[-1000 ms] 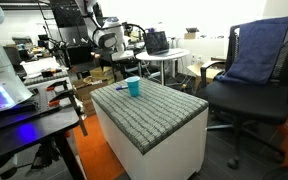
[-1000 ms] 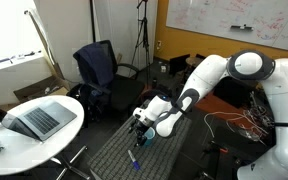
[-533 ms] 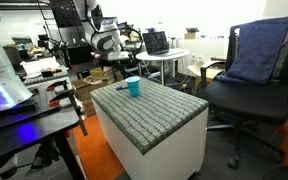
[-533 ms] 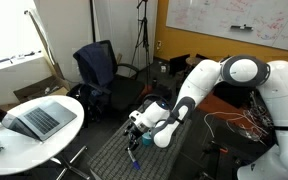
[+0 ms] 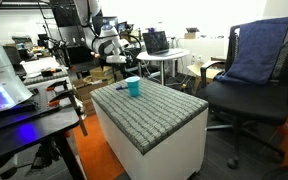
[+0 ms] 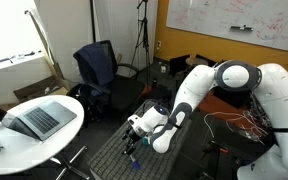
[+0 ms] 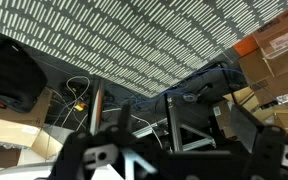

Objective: Put the marker inside the blue cup

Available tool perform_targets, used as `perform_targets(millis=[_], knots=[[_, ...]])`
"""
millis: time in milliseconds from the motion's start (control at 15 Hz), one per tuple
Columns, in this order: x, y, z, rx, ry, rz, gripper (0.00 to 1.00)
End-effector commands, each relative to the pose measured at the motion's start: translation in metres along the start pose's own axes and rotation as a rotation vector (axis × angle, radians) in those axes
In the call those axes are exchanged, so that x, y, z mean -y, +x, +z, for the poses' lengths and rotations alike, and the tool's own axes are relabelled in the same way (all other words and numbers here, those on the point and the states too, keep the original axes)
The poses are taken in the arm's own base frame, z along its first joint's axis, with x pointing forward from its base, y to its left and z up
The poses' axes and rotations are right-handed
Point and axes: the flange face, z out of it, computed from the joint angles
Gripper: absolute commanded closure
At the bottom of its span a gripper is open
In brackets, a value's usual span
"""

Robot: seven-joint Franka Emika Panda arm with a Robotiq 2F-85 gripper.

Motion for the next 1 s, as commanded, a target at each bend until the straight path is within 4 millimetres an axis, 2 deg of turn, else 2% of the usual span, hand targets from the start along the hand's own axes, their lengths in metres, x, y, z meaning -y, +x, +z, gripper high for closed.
perform_targets(millis=[0,133,533,600,933], knots=[[0.0,0.001,0.0,0.0,-0.001,0.0,0.0],[0.002,0.002,0.003,-0.012,-0.016,0.0,0.0],[0.042,0.001,0.014,-0.1,0.018,0.149,0.0],[0.029,0.022,0.016,-0.099,0.02,0.182,0.0],[0.028,0.041,0.016,-0.107,-0.018,0.335,0.0]])
